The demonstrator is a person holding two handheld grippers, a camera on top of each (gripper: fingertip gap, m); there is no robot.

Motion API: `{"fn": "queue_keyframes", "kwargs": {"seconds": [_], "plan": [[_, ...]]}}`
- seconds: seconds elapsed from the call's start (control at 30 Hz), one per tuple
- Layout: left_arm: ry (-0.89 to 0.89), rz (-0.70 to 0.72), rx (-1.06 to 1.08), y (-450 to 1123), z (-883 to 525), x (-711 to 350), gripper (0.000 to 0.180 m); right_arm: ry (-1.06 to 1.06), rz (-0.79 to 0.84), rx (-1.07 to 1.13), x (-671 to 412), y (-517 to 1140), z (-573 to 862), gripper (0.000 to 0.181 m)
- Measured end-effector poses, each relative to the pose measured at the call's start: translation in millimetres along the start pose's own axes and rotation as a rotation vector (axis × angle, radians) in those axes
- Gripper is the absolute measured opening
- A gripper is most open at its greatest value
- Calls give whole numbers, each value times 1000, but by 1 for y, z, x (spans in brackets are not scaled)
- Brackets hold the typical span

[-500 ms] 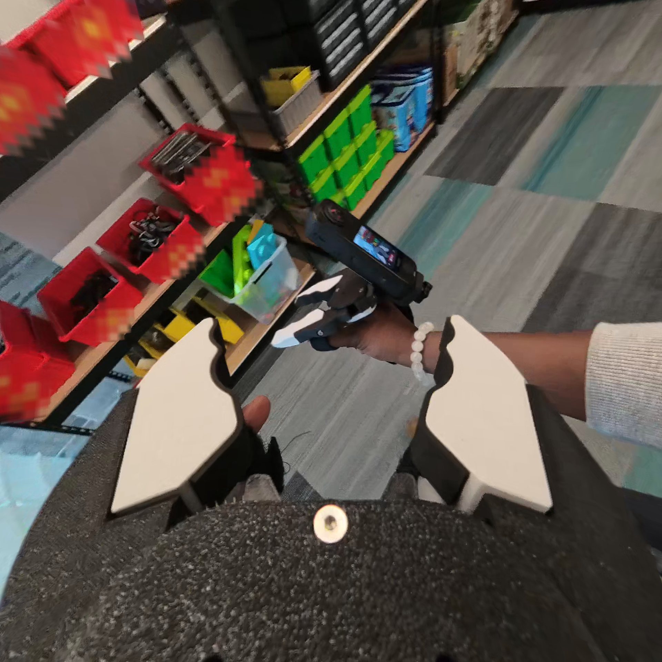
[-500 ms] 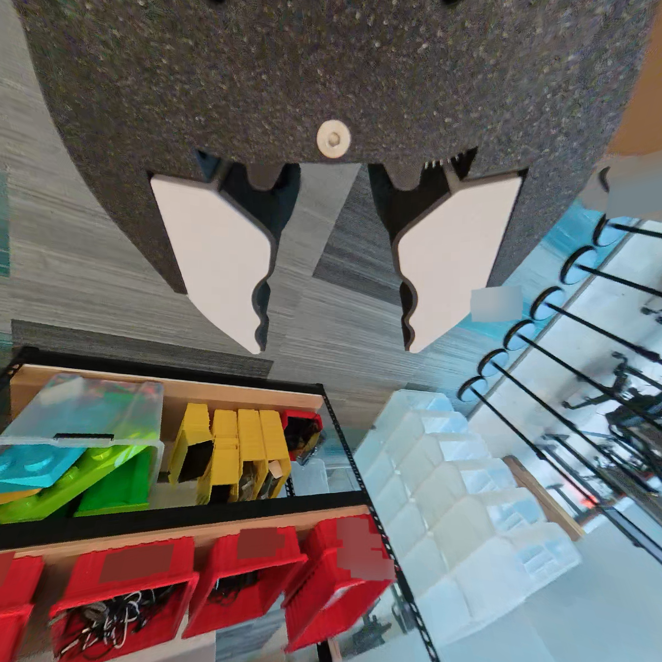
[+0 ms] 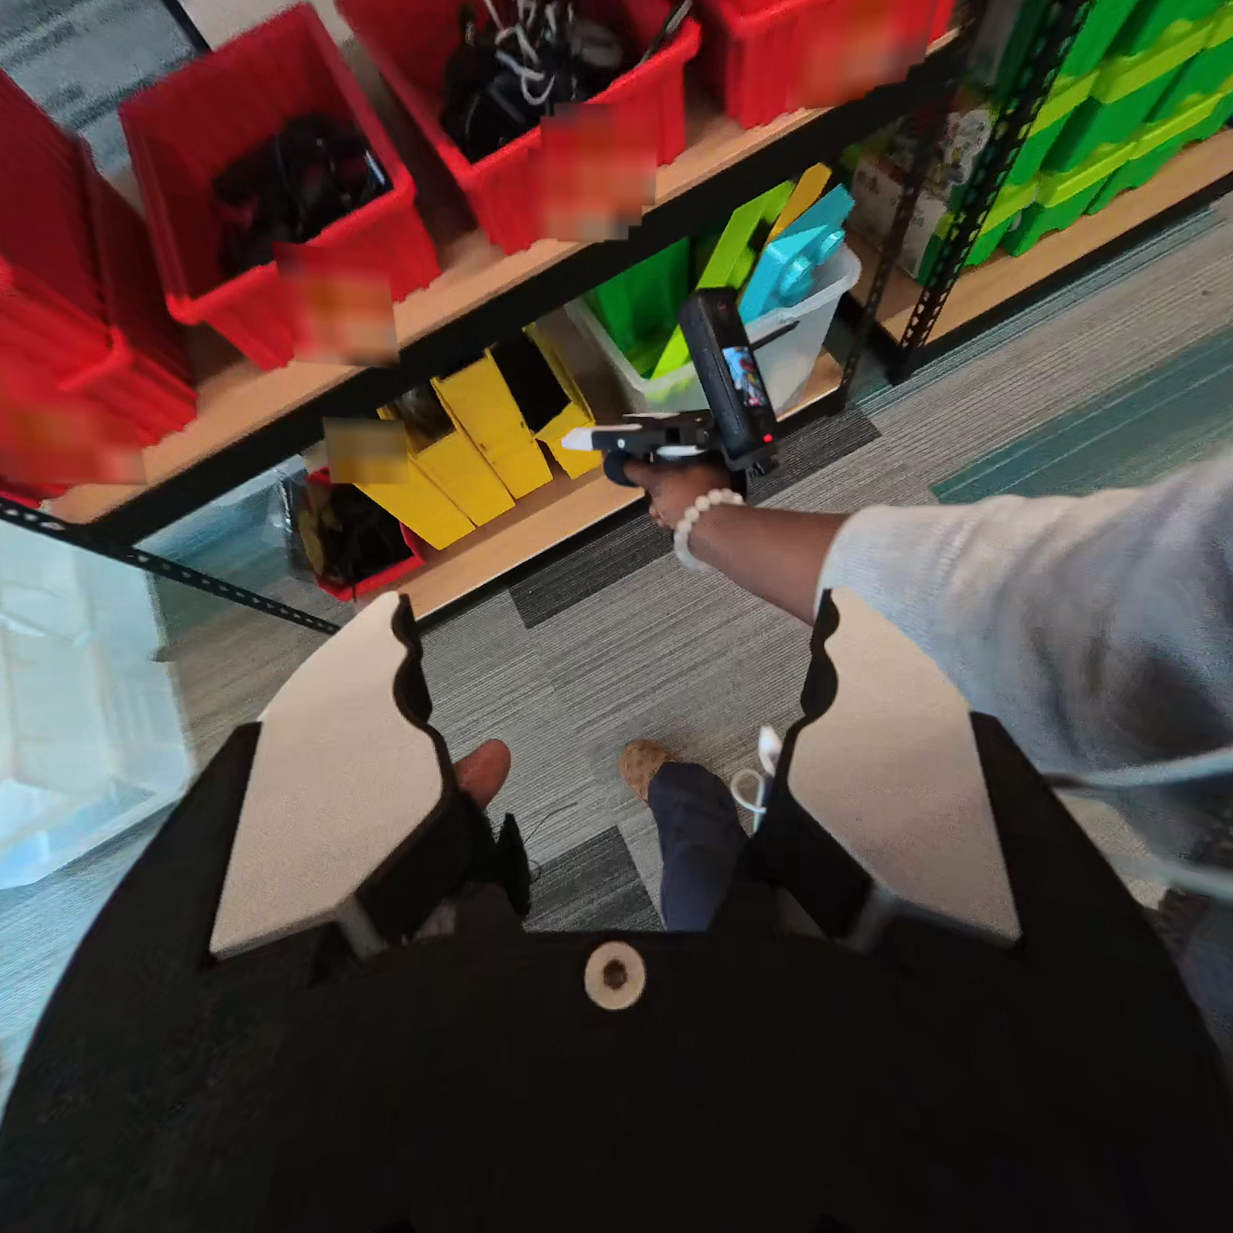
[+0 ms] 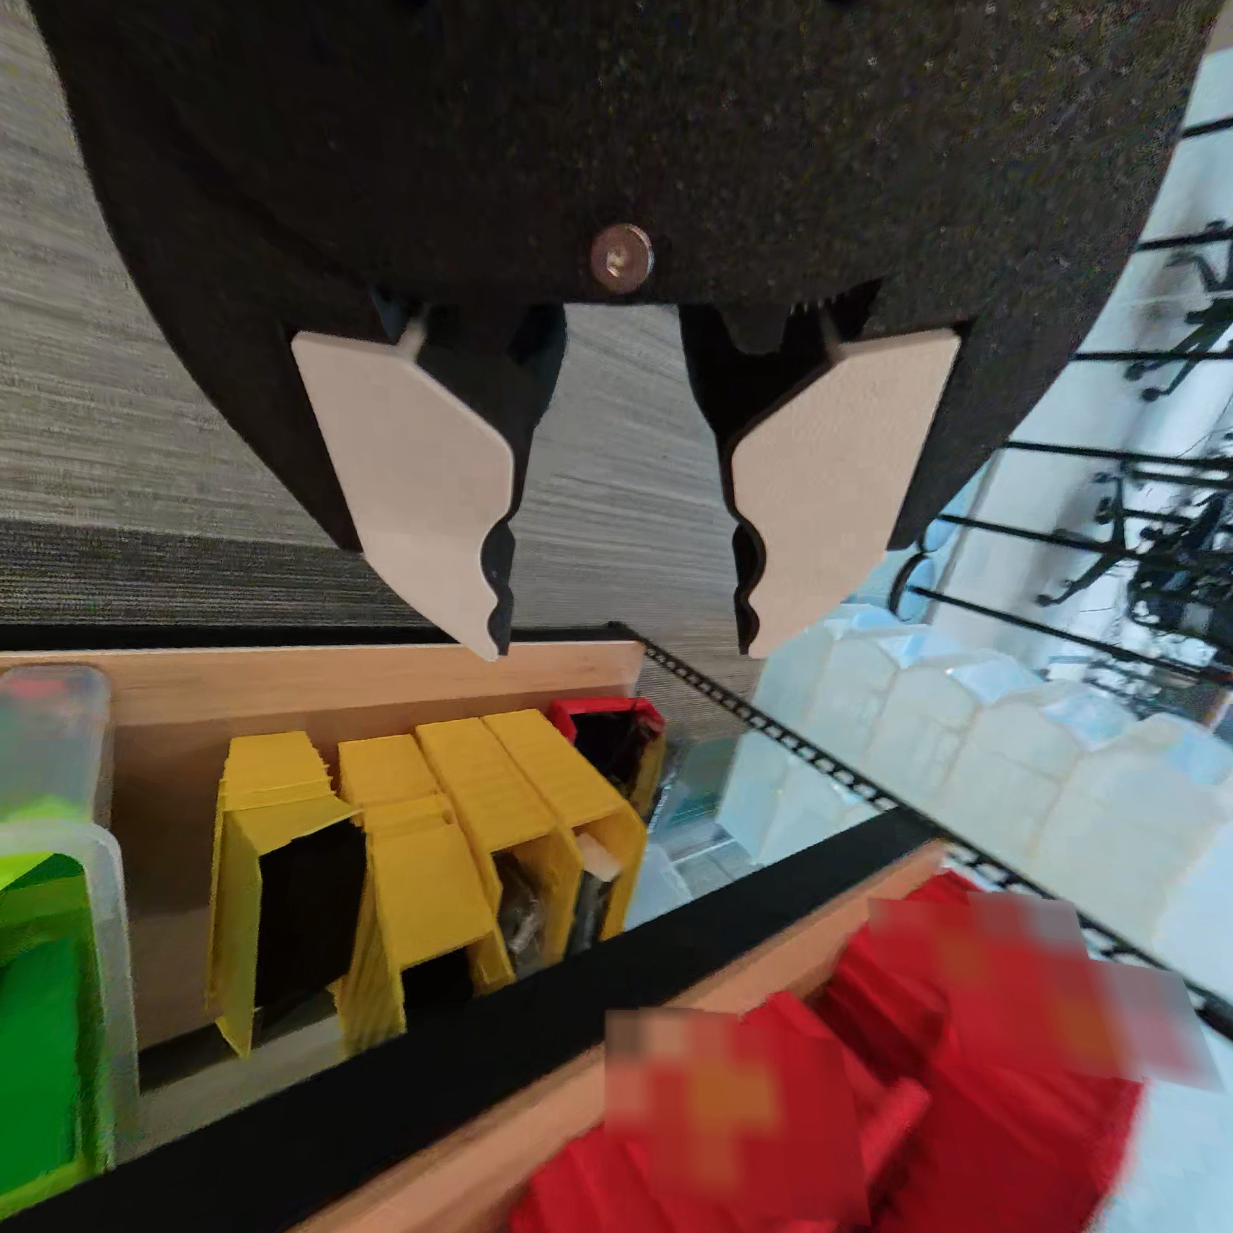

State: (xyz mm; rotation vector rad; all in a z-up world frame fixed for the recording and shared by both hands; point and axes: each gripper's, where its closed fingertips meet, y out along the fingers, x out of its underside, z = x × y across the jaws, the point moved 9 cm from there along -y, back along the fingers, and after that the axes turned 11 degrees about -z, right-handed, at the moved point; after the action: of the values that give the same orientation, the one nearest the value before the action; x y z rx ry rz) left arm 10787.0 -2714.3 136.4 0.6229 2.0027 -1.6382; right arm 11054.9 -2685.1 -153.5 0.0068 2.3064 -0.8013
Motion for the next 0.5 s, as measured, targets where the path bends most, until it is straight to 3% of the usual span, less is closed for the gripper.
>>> {"fn": "queue_keyframes", "kwargs": {"seconds": [0.2,0.37,0.5], "plan": [[-75,-152,130,166,-49,39,114,55,-34,77,-30,186,107,67],[-97,-101,133,303,-69,71,111,53,43,133,-58,303,190,59],[-55,-54,171,396,-65,85,110,-61,-13,210,-66,366,247,61]]}}
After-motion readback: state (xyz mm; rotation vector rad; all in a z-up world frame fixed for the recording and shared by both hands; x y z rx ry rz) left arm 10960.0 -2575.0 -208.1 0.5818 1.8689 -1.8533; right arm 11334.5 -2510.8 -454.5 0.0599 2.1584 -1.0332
